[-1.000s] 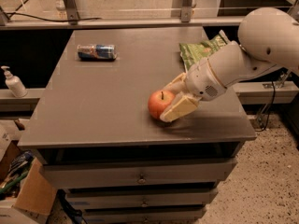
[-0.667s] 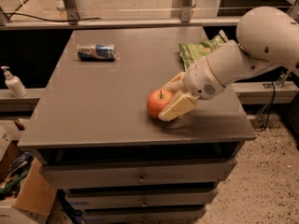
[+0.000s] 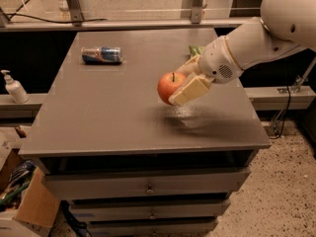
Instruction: Move apple near redbull can
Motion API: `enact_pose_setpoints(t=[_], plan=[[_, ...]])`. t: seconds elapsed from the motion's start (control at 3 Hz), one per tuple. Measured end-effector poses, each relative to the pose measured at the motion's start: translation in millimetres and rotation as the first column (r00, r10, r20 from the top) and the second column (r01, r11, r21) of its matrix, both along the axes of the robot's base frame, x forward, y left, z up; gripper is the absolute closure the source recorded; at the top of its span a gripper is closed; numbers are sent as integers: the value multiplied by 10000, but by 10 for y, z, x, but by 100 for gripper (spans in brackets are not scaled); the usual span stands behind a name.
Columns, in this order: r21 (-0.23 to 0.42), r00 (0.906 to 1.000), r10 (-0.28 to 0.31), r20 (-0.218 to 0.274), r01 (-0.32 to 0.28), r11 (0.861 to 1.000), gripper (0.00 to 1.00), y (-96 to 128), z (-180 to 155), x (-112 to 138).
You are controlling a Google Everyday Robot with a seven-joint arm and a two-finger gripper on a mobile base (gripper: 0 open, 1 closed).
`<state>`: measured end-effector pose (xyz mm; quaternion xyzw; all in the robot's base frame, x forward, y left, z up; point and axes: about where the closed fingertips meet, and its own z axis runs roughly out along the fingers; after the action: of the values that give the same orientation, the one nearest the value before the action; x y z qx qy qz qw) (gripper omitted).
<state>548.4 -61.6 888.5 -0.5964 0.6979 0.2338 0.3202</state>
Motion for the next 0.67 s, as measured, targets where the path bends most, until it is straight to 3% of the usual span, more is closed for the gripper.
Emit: enact_pose_setpoints(t=[0.33,0.67], plan=[[0,10000,1,0,-1,10000,100,1,0,0],[-69,9993,-268,278,271,9996,100,58,-11,150]])
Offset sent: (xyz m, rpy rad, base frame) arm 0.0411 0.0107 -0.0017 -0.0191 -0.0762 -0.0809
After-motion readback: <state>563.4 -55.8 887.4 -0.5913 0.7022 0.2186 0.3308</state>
